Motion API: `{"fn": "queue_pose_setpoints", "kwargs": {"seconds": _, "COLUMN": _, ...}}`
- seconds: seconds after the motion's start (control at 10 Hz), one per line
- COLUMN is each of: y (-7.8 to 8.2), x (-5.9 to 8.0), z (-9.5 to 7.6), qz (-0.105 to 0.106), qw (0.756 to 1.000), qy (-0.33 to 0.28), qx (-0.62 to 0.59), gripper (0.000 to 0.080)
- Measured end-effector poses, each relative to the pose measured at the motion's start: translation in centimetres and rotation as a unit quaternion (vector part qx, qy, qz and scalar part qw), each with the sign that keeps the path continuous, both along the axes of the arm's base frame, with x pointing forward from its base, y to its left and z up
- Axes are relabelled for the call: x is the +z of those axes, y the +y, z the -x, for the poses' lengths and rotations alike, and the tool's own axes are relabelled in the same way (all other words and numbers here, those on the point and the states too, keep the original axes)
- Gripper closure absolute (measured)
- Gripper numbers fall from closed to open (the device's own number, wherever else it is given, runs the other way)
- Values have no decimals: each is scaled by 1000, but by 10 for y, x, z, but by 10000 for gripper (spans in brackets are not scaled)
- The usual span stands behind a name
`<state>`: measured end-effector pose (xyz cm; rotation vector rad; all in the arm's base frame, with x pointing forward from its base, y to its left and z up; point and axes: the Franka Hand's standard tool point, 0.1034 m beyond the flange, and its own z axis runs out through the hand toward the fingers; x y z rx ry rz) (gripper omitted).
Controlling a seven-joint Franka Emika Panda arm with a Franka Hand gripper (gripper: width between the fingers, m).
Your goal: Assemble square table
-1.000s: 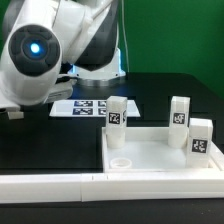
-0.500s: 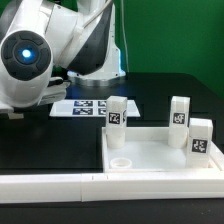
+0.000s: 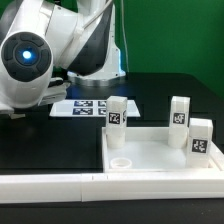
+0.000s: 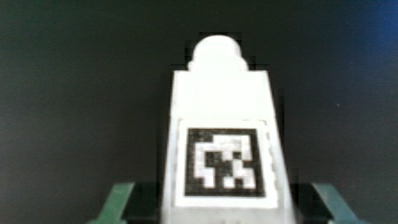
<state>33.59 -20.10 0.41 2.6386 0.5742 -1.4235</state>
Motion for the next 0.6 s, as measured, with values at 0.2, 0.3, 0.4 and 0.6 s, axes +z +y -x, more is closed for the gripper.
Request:
{"fn": "queue_pose_setpoints", "kwargs": {"seconds": 0.2, "y": 0, "x": 0, "z": 0, "qz": 0, "qw": 1000, "qy": 0, "qx": 0, "gripper": 511}}
{"fn": "queue_pose_setpoints", "kwargs": {"seconds": 0.3, "y": 0, "x": 0, "z": 0, "qz": 0, "qw": 1000, "qy": 0, "qx": 0, "gripper": 511}}
{"fn": "queue_pose_setpoints", "kwargs": {"seconds": 0.4, "y": 0, "x": 0, "z": 0, "qz": 0, "qw": 1000, "qy": 0, "qx": 0, "gripper": 511}}
{"fn": "queue_pose_setpoints", "kwargs": {"seconds": 0.6, "y": 0, "x": 1, "z": -1, "qz": 0, "qw": 1000, "qy": 0, "qx": 0, "gripper": 511}}
